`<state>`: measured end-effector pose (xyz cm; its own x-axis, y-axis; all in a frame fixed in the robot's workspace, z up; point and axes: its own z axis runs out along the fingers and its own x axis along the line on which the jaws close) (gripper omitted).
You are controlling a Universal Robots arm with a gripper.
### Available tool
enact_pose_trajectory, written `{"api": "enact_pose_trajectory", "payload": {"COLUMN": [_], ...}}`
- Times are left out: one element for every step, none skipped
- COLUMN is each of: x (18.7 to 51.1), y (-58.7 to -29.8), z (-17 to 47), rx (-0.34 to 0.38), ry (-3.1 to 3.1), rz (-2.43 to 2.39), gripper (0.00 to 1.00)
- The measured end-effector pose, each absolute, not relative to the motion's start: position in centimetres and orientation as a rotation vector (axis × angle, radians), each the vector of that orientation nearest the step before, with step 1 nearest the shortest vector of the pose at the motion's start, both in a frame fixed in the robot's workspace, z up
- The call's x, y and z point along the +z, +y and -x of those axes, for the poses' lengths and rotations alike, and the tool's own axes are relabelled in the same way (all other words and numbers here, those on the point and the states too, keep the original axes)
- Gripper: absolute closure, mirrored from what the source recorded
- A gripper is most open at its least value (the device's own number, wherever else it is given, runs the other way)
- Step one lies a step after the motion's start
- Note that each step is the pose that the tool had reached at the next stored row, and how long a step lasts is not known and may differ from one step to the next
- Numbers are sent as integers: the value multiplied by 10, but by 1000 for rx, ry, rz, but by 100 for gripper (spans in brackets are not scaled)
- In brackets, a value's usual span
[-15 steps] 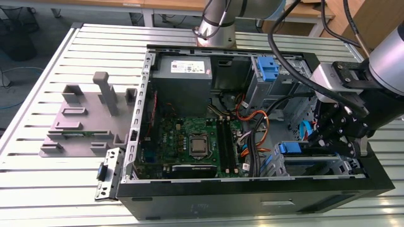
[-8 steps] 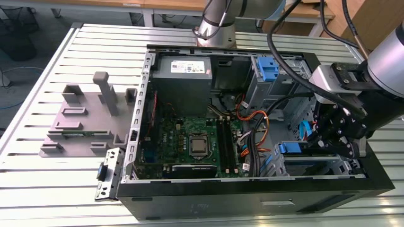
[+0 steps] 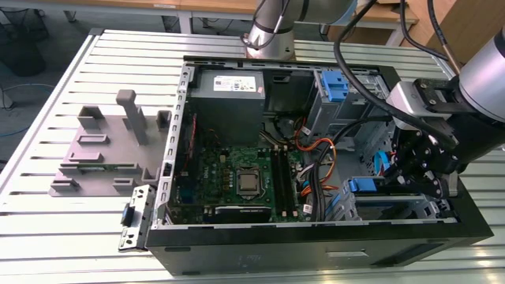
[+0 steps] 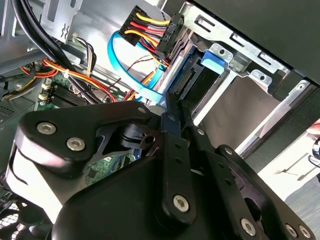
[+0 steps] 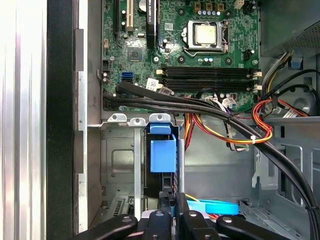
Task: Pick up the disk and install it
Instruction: 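Insert the first disk wire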
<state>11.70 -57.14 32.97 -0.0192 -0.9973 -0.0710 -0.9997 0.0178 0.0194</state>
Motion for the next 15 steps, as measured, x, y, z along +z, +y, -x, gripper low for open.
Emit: {"api": "enact_pose_trajectory", "payload": {"x": [330,329,329,329,330,329,329,330,331,333,335,338,341,344,347], "y": [-571,-571,-571,-571,-571,-571,-571,-571,-571,-571,-571,-571,-571,-571,-571], "z": [-117,-117,-117,-117,-117,-117,-117,-117,-117,-117,-117,-117,-117,-117,-117], "rx": [99,99,99,99,99,99,99,99,100,101,101,102,102,102,103], "ry": [2214,2214,2214,2214,2214,2214,2214,2214,2214,2213,2213,2213,2213,2213,2212], "rz": [2174,2173,2174,2174,2174,2174,2174,2173,2173,2173,2172,2172,2172,2172,2172], "gripper": [83,77,77,71,71,71,71,71,71,71,71,71,71,71,71]}}
